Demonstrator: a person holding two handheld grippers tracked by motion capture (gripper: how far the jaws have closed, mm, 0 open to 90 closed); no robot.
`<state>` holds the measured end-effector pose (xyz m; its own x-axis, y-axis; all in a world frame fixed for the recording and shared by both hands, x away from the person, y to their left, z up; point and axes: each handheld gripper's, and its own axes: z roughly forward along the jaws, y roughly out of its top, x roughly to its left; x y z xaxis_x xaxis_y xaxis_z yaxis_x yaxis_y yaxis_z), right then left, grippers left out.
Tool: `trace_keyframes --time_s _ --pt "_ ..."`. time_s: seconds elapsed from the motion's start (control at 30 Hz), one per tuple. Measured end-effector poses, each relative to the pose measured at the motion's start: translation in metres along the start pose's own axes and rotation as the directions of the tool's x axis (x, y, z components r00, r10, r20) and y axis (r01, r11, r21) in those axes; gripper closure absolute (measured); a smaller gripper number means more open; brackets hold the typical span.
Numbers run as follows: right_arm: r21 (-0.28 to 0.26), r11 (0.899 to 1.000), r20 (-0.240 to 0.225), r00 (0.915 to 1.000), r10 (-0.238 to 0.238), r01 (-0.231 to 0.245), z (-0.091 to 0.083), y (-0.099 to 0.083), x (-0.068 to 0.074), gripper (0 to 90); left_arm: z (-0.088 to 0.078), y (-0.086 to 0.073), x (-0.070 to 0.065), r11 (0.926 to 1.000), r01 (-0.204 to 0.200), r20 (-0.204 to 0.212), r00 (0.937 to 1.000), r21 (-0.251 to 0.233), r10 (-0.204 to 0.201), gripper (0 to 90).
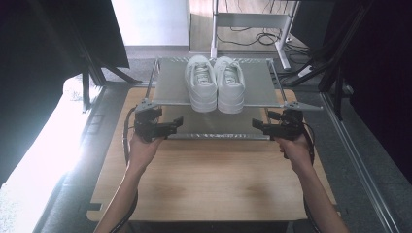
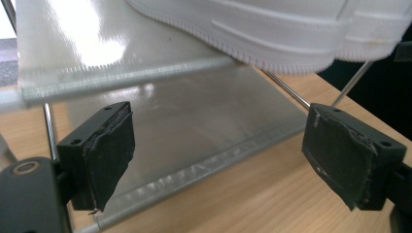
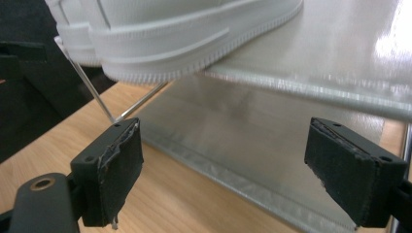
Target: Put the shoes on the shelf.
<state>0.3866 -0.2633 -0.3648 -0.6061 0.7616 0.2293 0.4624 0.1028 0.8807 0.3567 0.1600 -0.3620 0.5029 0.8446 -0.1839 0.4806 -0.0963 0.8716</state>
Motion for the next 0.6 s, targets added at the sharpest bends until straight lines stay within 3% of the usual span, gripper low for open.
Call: trace_keyframes --time_s 0.37,0.6 --pt "0.064 0.997 -0.015 0.9992 -0.038 0.039 -0.008 -0.032 0.002 13.7 -0.008 -0.031 -0.006 0.9979 -0.055 -0.015 0.9983 0.033 0.056 2.3" --pt "0.089 0.995 -0.009 0.9991 -0.041 0.042 -0.018 -0.051 0.002 10.0 -0.016 -0.051 -0.006 0.9984 -0.040 -0.001 0.9992 0.040 0.040 1.2"
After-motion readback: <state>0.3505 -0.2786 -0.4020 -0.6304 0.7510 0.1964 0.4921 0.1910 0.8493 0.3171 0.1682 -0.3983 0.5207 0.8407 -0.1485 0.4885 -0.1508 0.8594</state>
